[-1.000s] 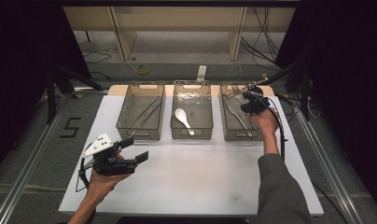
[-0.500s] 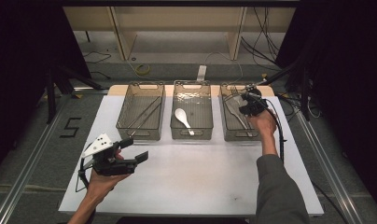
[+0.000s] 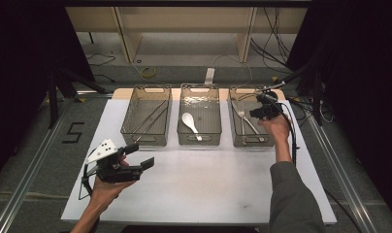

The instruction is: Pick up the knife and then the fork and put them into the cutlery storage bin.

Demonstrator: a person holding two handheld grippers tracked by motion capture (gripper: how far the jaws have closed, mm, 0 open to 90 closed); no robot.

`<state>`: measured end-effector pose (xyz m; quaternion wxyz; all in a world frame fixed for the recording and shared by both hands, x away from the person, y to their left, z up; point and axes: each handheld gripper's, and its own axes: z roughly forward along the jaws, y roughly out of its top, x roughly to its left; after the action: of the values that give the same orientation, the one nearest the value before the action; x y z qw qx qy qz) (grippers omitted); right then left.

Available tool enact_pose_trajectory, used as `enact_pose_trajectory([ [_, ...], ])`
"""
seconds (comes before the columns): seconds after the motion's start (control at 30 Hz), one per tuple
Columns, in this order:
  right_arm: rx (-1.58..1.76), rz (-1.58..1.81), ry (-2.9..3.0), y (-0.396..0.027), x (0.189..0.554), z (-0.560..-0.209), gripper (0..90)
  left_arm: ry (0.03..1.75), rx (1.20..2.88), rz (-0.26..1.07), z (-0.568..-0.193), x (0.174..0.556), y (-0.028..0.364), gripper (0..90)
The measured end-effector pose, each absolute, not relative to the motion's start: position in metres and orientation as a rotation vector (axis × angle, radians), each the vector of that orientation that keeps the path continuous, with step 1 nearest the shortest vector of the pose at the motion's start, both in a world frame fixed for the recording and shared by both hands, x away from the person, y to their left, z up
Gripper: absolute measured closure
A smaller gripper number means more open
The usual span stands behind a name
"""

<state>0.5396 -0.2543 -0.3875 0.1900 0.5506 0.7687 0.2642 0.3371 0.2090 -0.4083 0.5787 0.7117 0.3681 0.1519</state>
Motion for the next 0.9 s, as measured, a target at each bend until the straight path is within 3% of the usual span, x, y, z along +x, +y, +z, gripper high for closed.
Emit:
enact_pose_trajectory([
  [0.53, 1.538, 0.981, 2.203, -0.245, 0.518, -0.372, 47.6, 0.862, 1.667, 0.353, -0.409, 0.337, 0.209, 15.5],
  [0.9, 1.441, 1.102, 2.216, -0.226, 0.481, -0.37, 34.7, 0.857, 1.674, 0.352, -0.409, 0.337, 0.209, 15.4],
])
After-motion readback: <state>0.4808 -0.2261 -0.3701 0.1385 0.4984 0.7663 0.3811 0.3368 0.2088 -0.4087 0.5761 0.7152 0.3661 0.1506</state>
